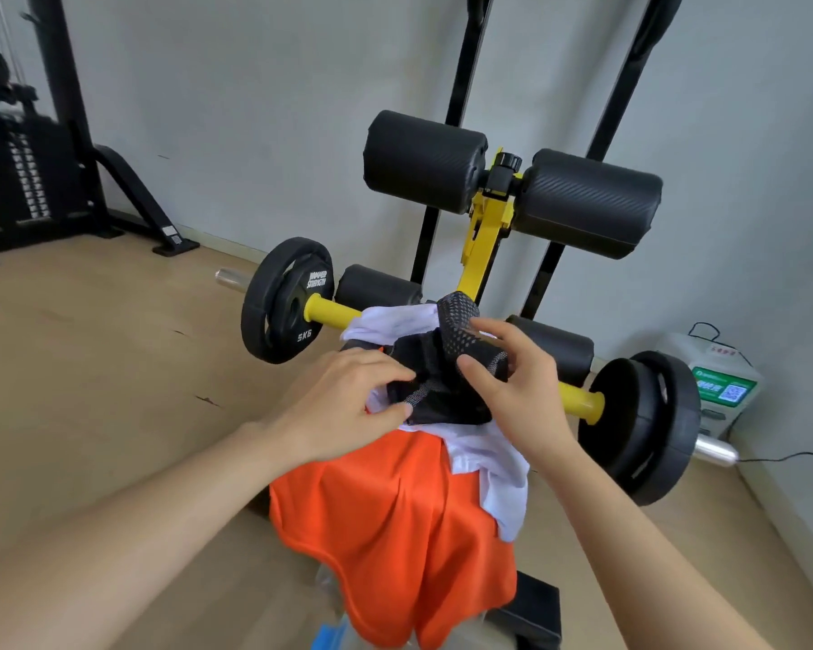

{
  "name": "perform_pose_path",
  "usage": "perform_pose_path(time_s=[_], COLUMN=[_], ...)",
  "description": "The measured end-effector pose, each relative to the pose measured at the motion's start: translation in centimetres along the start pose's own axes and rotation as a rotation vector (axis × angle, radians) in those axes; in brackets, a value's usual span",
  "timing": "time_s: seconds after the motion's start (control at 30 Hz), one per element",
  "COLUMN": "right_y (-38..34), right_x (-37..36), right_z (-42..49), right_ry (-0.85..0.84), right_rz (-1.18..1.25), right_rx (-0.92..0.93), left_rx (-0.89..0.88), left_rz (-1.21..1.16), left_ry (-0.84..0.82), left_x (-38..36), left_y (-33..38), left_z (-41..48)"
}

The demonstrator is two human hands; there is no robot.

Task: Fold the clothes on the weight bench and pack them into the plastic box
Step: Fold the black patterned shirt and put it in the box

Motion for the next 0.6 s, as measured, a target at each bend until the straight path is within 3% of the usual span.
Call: perform_pose_path(time_s=[0.07,0.13,0.27,0.4,0.5,0.6], right_y=[-0.2,-0.3,0.3,0.9,2.1,2.7], right_x=[-1.2,-2.6,-3.6,-1.3,-0.2,-0.4], right_z=[-0.4,-1.1,-2.2,-1.8,-1.5,-1.1], right_ry=[-0.082,-0.214,-0.385,-0.222,-0.069,-0.07], right_rz=[-0.061,-0.107,-0.103,0.126,0.039,-0.089], right_rx=[0.04,0.041,-0.019,-0.07,-0.12,-0.168], left_rx=[0.064,0.102,-0.039,0.024,0.125,0.234], left_rz=[-0.013,-0.059,-0.106,-0.018,-0.099,-0.27], left_ry=[0.137,0.168,-0.003,-0.19,-0.157,-0.078], left_x=[1.1,1.2,-0.5,-2.6,-2.7,-2.6], left_y=[-1.0,-1.9,-1.0,-1.6,-2.1,-2.4], left_z=[0.1,0.2,0.8,0.9,1.3,1.9])
Point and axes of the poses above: each hand's wrist, its own z-axis towards the middle knuckle, its own x-axis out of the back of the hand, y = z × x, the point moved 6 cm from there along z, towards the middle knuckle, and after that the axes turned 5 degrees about -x, right-handed, at the moved point
